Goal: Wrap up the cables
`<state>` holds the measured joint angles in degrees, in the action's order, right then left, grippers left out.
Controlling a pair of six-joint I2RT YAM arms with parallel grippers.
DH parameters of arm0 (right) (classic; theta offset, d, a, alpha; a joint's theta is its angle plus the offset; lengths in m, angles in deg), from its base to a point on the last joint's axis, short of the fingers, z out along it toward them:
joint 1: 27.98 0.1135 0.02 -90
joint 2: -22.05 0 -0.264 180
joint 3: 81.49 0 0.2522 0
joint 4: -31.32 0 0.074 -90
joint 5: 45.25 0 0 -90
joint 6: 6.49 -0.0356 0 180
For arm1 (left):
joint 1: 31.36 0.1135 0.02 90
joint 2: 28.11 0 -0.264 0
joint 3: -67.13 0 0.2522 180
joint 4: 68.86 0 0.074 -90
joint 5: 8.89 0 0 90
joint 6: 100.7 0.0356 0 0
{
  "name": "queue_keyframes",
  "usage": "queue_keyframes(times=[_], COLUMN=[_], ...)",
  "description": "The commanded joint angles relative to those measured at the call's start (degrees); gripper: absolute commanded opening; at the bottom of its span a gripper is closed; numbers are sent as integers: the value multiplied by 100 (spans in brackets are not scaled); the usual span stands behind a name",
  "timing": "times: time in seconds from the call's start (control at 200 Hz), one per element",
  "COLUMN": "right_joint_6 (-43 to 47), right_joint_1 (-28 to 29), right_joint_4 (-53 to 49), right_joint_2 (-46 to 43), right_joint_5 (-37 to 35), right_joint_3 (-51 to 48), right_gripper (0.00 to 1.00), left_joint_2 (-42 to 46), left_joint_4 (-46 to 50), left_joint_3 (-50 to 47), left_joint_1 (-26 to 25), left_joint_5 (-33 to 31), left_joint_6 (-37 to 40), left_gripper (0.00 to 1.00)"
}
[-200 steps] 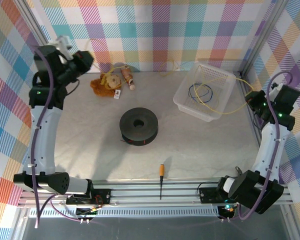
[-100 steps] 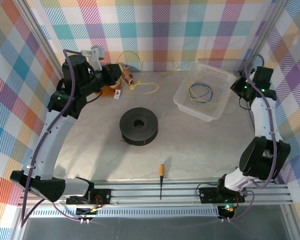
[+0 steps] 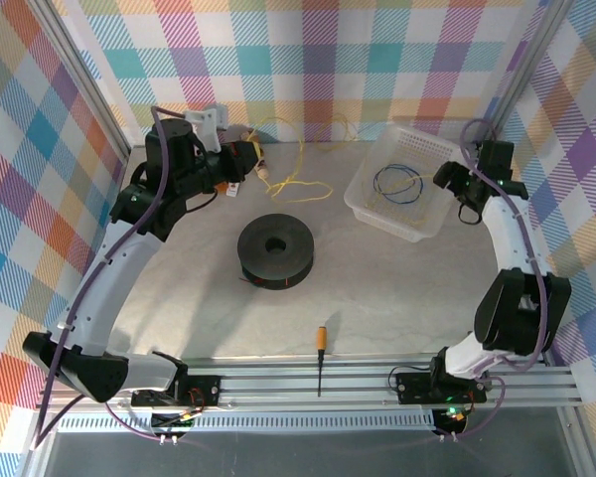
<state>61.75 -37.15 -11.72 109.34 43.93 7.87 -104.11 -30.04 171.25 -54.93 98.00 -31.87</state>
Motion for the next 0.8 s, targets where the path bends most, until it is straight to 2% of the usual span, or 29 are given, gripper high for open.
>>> queue_keyframes(times=[0.0,0.11,0.245,0.39,0.475,0.57,0.72,0.795], right_joint_6=[238,401,458,863,1403,1895,2601,3014], right_joint_1=[62,75,132,938,1633,2164,2794,3058], right_joint_4=[-221,-385,-345,46,352,977,2089,2389], right_joint_2=[-627,-1065,-1430,-1810,-1938,-2042,-2183,-2126], right_joint_5=[337,804,2240,3402,3561,3786,3542,3121], right_joint_3=[-11,20,-4,-331,-610,-1100,-1846,-2048], right_gripper=[95,96,94,93,91,88,87,87], left_joint_2=[-57,-155,-262,-353,-400,-406,-364,-312], left_joint_4=[-235,-249,-324,-392,-411,-423,-392,-379], left_joint_3=[-73,-87,-104,-116,-107,-116,-163,-200], left_joint_1=[-145,-238,-353,-461,-514,-544,-543,-542], left_joint_5=[8,-22,-53,9,149,384,643,691], left_joint_6=[113,128,88,-30,-136,-269,-396,-421], left_gripper=[0,0,0,0,0,0,0,0])
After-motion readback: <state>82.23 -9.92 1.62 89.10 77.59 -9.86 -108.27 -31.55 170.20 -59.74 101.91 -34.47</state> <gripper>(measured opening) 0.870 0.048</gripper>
